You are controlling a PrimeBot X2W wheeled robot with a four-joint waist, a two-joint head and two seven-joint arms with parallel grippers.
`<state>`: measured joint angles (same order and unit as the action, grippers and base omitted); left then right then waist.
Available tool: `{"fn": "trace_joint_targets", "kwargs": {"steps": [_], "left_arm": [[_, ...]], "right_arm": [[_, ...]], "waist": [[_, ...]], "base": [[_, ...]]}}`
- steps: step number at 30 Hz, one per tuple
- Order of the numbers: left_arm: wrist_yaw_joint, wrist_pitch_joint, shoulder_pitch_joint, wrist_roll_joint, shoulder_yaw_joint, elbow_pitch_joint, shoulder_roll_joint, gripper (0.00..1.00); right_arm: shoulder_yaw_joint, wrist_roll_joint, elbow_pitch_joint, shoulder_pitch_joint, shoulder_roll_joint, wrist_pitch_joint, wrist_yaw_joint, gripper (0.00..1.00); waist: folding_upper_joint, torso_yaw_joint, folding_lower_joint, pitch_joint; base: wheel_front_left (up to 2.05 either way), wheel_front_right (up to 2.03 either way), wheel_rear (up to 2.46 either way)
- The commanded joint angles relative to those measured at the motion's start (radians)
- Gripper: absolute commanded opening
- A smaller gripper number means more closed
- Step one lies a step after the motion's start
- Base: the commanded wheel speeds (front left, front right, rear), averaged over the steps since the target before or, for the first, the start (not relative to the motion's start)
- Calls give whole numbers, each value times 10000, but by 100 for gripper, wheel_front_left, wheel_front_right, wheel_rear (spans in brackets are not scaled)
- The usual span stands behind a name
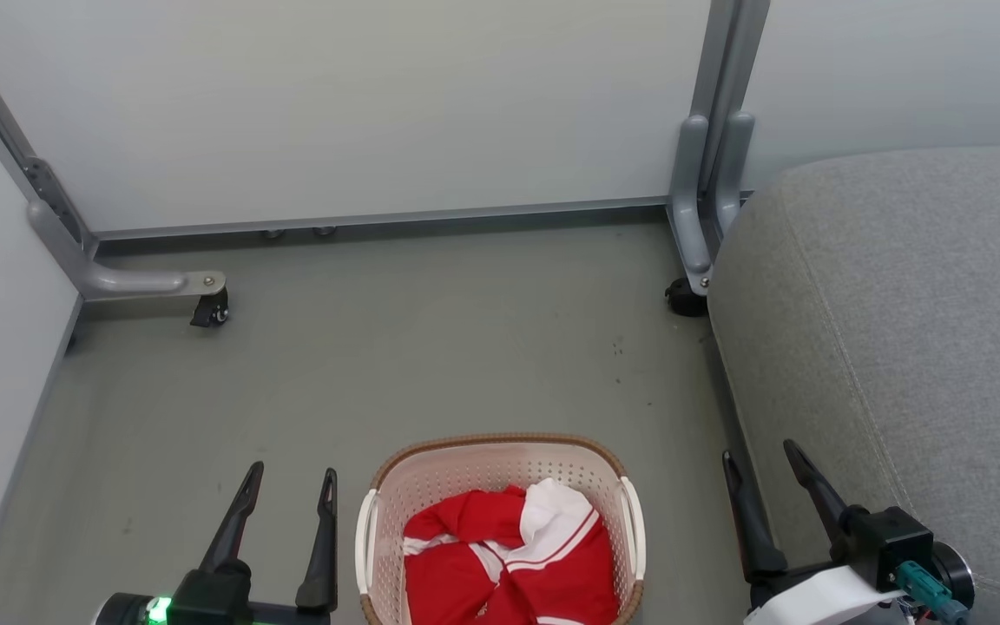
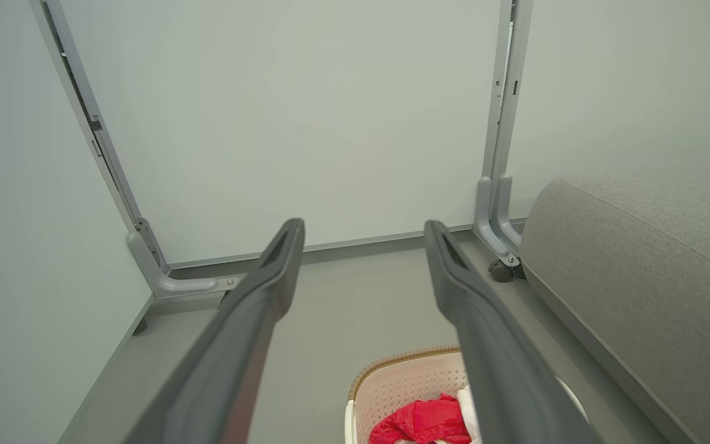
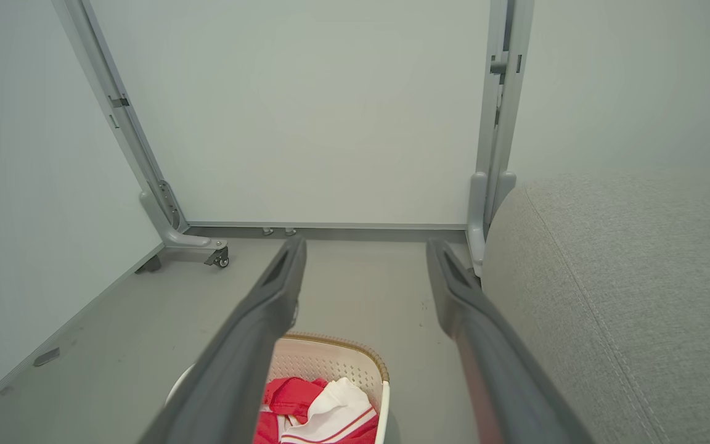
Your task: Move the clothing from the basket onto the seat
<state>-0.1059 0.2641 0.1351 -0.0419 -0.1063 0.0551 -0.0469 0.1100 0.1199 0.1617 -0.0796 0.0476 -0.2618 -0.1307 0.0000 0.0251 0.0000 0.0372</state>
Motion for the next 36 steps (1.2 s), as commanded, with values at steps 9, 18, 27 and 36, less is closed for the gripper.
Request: {"fn": "trace_joint_targets", "kwargs": {"steps": [9, 18, 27, 36], "left_arm": [[-159, 7, -1187, 148, -494, 44, -76, 100], [-255, 5, -3803, 191, -1874, 612, -618, 100], [-255, 3, -6838, -517, -5033, 2771, -1890, 100], [-241, 5, -9477, -2310, -8380, 5750, -2620, 100]], "right_arm": [[-417, 216, -338, 981, 46, -43, -2, 100], [-745, -243, -853, 2688, 46, -40, -1, 100], [-1097, -435, -1528, 4063, 42, -42, -1, 100], [-883, -49, -1838, 4680, 39, -42, -1, 100]], "waist": [[0, -51, 0, -2591], [0, -125, 0, -5434], [0, -499, 0, -7519], [0, -1274, 0, -8793]], "base": [[0, 0, 0], [0, 0, 0], [0, 0, 0], [0, 0, 0]]}}
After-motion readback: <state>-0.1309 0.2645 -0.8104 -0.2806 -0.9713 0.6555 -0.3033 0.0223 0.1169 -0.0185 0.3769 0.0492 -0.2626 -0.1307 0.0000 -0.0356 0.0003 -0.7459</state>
